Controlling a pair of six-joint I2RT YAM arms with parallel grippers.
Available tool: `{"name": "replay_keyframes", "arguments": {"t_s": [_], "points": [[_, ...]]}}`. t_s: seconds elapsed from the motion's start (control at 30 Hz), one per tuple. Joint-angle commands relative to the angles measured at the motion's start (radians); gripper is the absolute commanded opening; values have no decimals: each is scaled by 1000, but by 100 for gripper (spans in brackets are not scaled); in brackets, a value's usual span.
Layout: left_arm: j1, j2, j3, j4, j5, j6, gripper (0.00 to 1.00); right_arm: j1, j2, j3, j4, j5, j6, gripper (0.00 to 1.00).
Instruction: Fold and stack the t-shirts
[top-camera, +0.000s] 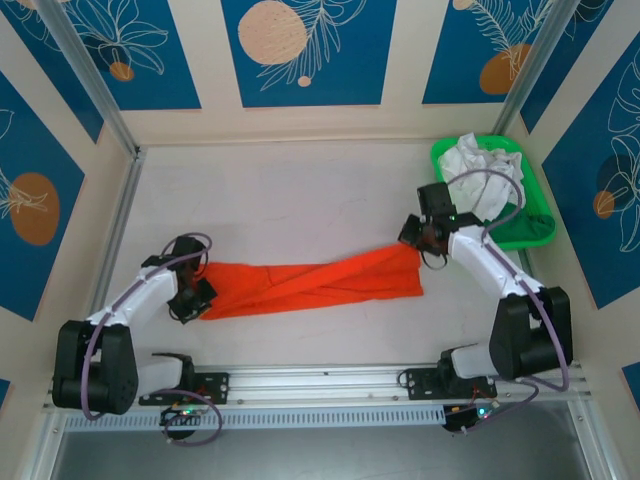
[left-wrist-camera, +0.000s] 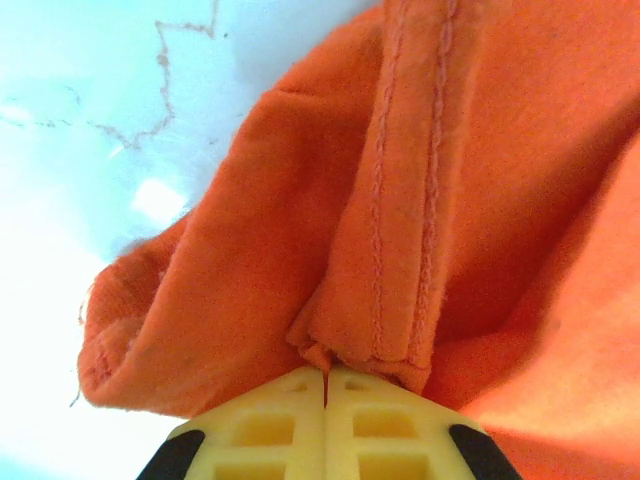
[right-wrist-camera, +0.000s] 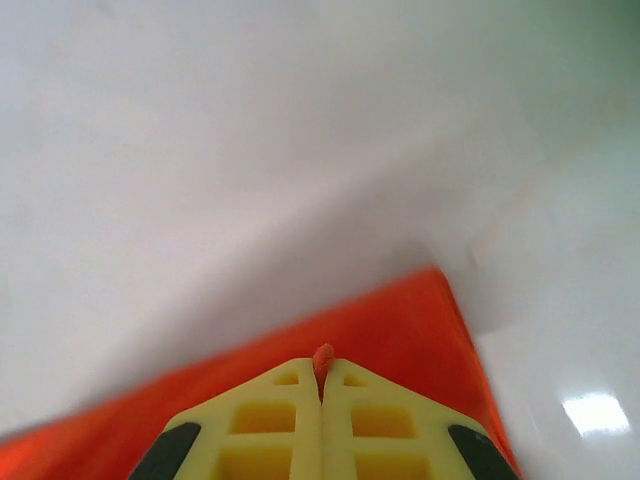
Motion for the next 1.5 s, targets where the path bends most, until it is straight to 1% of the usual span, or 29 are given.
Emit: {"name": "replay_keyframes", "arguments": {"t_s": [0.0,0.13,0.3,0.4,0.57,0.8,0.97,1.17,1.2,1.23,1.3,1.33,1.4,1.43,1.47], "points": [[13,-18,13,-11,8,0,0,-19,72,97,32,-18,-50,0],[13,-18,4,-9,7,-3,0,-21,117,170,34,-30,-66,0],[15,-9,-14,7,9,-3,0,-24,97,154,26,-23,-76,0],[16,-1,-16,13,14,0,0,-24,41,81,26,-26,-63,0],[16,-1,-17,17,14,3,0,-25,-84,-98,14,-29,-18,0],[18,9,-20,16,17,12,0,-26,-192,-274,-20,-30,38,0],[19,3,-33,20,16,14,0,-42,-205,-338,-28,-26,57,0],[21,-7,-41,20,17,12,0,-43,-182,-362,-27,-42,76,0],[21,-14,-39,19,17,13,5,-42,-183,-361,-26,-46,76,8],[21,-26,-34,16,16,13,13,-41,-188,-360,-28,-46,74,22],[22,-58,-21,-1,11,15,25,-36,-226,-357,-24,-40,60,45],[21,-78,-10,-19,4,15,30,-36,-253,-355,-23,-30,55,55],[21,-119,17,-57,-10,18,41,-29,-299,-350,-11,-29,25,67],[21,-142,35,-76,-16,23,47,-21,-313,-344,-2,-30,5,70],[19,-161,51,-87,-18,29,51,-12,-317,-337,5,-35,-11,71]]}}
